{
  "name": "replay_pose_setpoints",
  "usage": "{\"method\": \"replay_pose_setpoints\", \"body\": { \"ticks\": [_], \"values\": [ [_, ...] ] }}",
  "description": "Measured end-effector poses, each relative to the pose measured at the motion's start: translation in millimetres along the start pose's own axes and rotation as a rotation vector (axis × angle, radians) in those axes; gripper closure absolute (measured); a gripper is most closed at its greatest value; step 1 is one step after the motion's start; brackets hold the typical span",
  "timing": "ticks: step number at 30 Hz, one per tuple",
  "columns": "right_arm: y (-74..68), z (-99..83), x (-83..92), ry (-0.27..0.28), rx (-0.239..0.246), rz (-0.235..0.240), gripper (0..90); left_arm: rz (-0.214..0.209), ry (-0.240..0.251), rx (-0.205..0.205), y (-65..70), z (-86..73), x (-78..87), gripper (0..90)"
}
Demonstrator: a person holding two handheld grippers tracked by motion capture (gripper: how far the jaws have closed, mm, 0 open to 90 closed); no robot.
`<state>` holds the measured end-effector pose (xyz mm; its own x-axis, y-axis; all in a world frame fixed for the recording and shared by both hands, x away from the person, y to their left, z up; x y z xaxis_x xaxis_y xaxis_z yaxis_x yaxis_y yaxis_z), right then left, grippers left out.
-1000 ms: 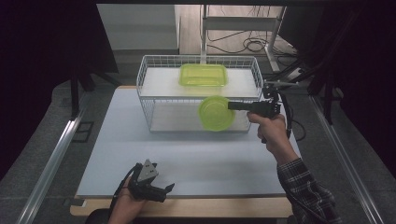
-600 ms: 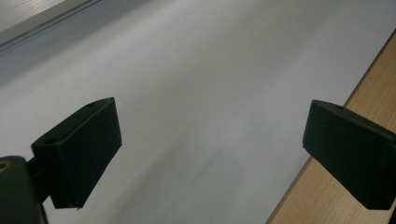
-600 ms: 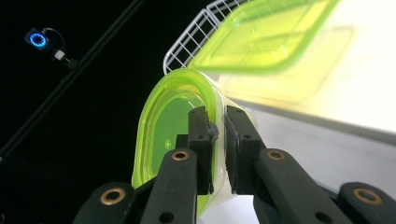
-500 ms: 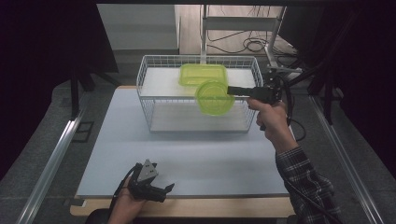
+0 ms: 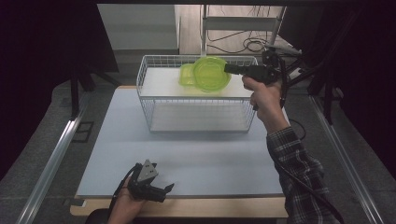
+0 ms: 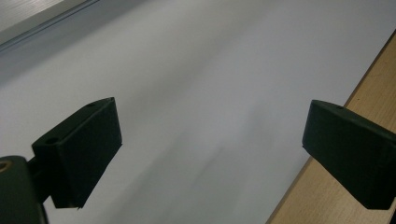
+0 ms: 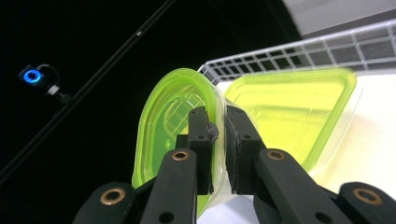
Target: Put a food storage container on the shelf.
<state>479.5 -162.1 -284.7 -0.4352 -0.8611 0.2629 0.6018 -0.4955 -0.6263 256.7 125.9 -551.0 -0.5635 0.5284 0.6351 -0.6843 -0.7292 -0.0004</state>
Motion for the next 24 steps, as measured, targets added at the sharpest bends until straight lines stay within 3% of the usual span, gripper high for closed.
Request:
{"method": "replay_pose_setpoints", "body": {
  "ticks": [10, 17, 22, 24],
  "values": [
    [10.4, 15.5, -24.3, 0.030, -0.031, -0.065, 81.0, 0.001, -0.001, -0.001, -0.9, -0.5, 0.9, 4.6],
    [15.7, 18.9, -35.2, 0.054, -0.054, -0.073, 80.9, 0.001, -0.006, -0.007, -0.2, -0.7, 0.5, 4.7],
    [13.5, 20.8, -39.4, 0.063, -0.026, -0.124, 78.9, 0.000, -0.017, -0.017, 0.8, -1.2, -0.6, 4.7],
    [13.7, 21.6, -42.9, 0.069, 0.005, -0.181, 76.8, 0.003, -0.024, -0.026, 1.1, -1.3, -0.7, 4.8]
  ]
}}
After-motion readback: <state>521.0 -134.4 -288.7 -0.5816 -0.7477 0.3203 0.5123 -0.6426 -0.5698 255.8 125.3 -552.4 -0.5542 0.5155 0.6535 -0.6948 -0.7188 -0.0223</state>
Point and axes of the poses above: each handheld gripper's, and its own axes: x roughly backward along the jaws, z roughly out of its top, y roughly to its right, the point moved 4 cm from there along -x, roughly forward along the jaws
